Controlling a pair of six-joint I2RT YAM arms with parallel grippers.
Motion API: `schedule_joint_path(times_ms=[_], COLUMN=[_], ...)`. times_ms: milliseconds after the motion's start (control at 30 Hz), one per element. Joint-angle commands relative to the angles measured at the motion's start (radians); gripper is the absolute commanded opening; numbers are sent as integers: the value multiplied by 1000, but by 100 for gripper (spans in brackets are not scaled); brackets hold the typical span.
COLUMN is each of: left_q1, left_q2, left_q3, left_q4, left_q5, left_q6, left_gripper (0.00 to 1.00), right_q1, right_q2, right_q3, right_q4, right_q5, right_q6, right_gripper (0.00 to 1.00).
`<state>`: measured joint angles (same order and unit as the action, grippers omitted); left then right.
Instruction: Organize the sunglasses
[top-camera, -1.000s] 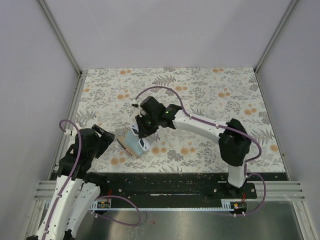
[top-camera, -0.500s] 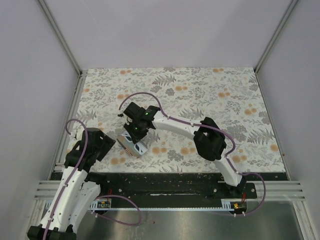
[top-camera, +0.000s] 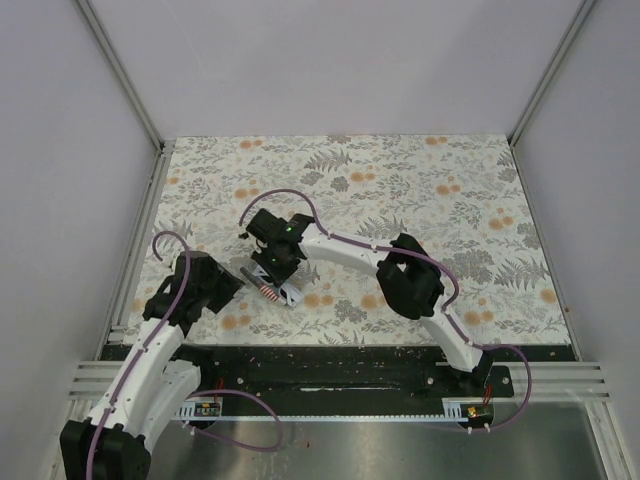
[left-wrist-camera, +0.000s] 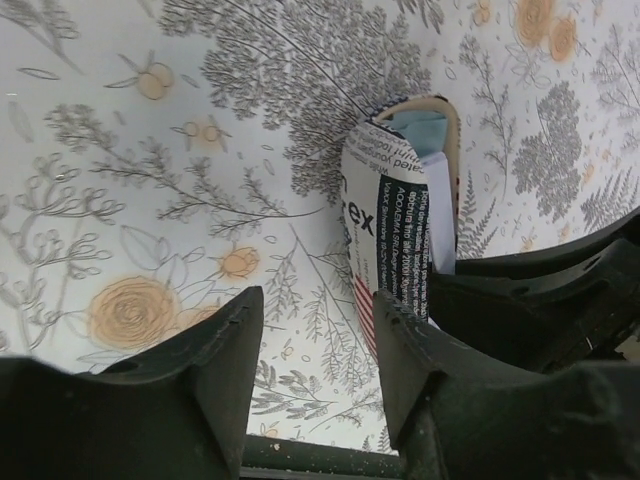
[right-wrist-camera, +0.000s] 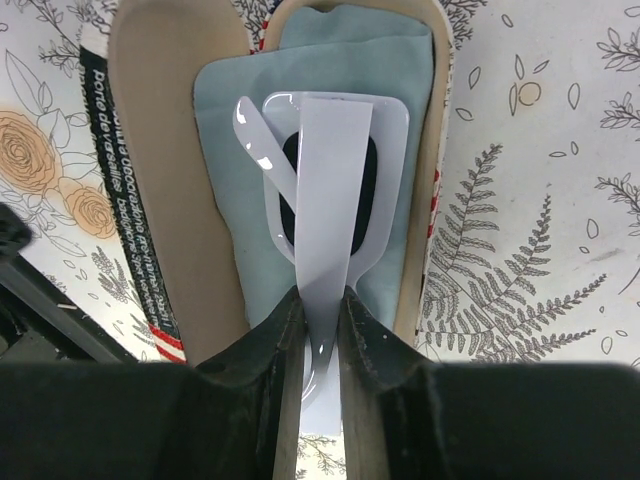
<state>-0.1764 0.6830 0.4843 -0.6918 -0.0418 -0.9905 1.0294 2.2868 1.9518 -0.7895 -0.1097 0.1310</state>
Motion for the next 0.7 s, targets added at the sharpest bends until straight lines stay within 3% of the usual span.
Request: schedule_joint_path(times_ms=[0, 233, 333, 667], left_q1=[5, 5, 6, 11], left_q2=[59, 208, 288, 417], left_q3=[-45, -70, -47, 34], left_q4=[217, 497, 537, 554], left_q5=[146, 286, 296, 279], left_q6=[33, 72, 92, 151], left_gripper=[50, 47, 42, 43], right_q1=[-25, -45, -63, -88], right_q2=[-6, -44, -69, -75], right_q3=[7, -94, -126, -94], right_q4=[19, 90, 130, 151], right_q5=[-1, -39, -85, -131], right_q6=[-5, 42, 71, 116], right_gripper=[0, 0, 0, 0])
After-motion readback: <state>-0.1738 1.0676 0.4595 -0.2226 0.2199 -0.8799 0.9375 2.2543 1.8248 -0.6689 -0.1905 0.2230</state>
